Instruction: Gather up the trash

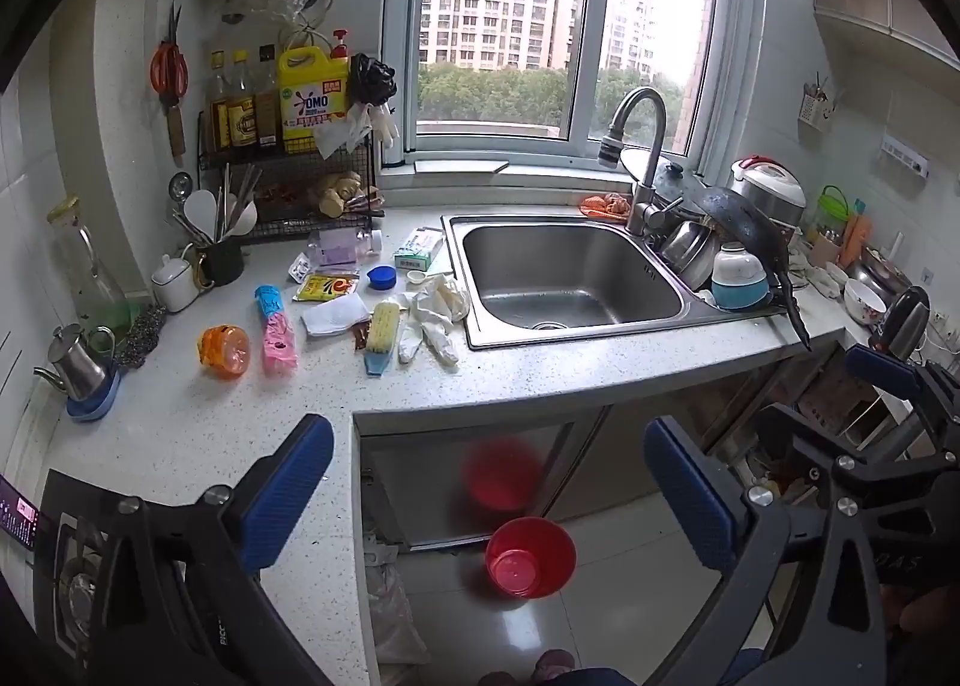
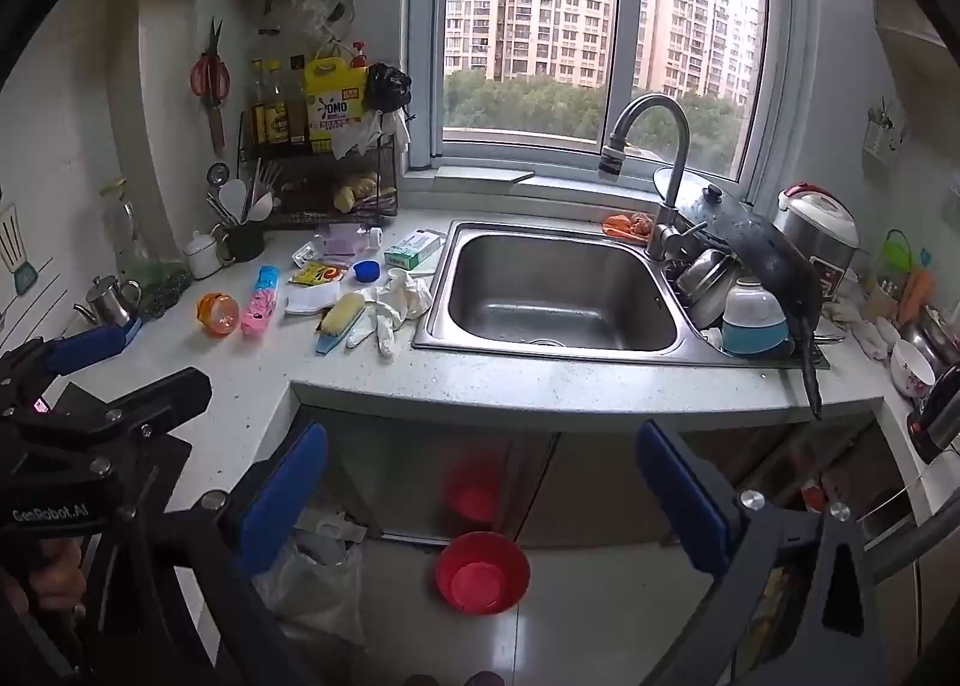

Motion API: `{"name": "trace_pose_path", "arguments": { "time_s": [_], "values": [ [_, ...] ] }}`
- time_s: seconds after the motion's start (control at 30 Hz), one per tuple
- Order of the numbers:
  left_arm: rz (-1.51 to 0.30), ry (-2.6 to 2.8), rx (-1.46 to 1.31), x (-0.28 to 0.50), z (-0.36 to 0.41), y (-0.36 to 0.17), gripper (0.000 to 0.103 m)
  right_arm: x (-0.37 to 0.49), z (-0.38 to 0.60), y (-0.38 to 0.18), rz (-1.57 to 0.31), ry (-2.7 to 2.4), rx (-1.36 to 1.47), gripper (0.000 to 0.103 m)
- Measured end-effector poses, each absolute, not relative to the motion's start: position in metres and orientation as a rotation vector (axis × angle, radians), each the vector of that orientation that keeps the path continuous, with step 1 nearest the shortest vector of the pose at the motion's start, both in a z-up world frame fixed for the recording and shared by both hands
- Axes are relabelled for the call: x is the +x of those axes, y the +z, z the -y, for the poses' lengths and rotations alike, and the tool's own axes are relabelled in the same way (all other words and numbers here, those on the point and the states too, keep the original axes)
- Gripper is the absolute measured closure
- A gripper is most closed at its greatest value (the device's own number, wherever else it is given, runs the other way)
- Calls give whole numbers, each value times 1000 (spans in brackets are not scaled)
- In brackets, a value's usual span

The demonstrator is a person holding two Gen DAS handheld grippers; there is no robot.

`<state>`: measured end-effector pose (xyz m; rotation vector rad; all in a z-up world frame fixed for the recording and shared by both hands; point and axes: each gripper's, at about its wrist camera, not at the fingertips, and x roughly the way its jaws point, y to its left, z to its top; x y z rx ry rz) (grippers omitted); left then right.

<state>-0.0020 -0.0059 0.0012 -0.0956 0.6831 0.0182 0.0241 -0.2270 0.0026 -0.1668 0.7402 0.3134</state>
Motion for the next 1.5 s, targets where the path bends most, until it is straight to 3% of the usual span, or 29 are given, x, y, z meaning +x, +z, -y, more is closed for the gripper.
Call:
{"name": "trace_pose_path", "arguments": {
  "time_s": [1.5],
  "values": [
    [-703, -5, -115, -11, 5, -2, 0, 15, 231, -1, -766, 314, -165, 0]
  ]
}}
